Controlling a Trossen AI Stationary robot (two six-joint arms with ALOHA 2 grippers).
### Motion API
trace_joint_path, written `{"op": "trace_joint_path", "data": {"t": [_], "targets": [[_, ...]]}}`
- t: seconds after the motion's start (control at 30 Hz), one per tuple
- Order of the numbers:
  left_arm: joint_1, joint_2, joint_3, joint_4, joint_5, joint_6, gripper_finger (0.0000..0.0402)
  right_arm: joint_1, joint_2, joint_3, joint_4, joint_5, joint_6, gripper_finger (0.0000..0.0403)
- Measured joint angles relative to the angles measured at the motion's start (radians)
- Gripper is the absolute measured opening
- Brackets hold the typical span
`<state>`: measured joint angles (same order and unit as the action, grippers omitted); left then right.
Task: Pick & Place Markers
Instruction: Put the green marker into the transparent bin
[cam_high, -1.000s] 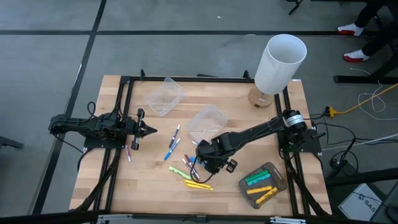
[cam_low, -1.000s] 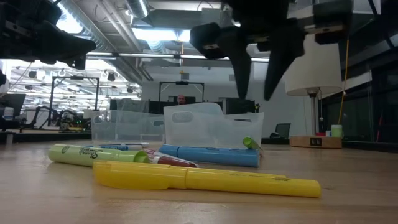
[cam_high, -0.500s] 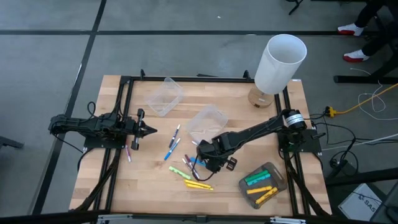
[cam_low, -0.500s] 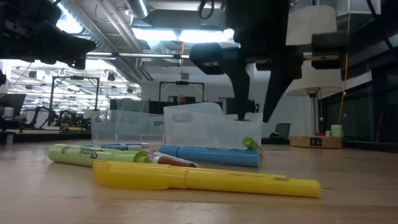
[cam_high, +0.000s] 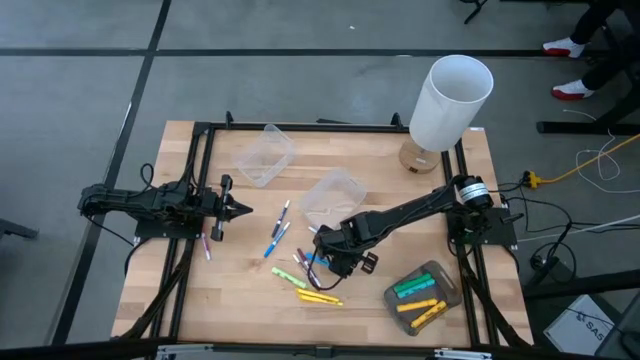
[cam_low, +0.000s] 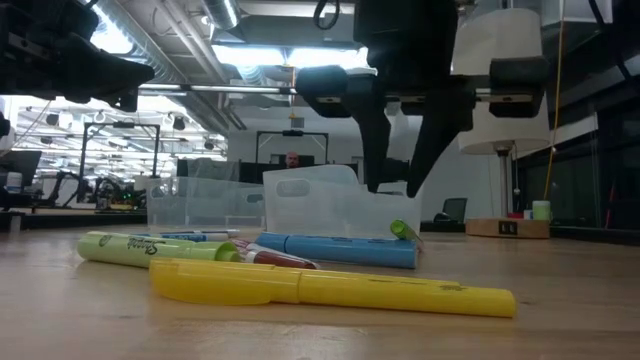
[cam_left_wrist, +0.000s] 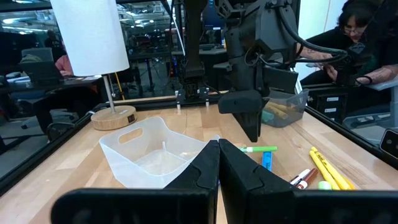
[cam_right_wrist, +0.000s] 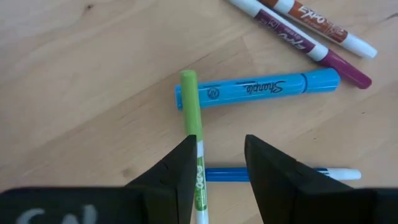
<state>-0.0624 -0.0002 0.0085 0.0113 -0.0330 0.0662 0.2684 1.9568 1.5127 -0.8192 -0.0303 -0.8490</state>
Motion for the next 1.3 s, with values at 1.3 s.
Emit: {"op": "trace_joint_path", "data": {"t": [1.3], "targets": [[0.000, 0.000, 0.000, 0.000, 0.000, 0.000, 0.0004, 0.000, 0.000, -0.148, 0.113, 0.012, -0.012, 0.0133]]}}
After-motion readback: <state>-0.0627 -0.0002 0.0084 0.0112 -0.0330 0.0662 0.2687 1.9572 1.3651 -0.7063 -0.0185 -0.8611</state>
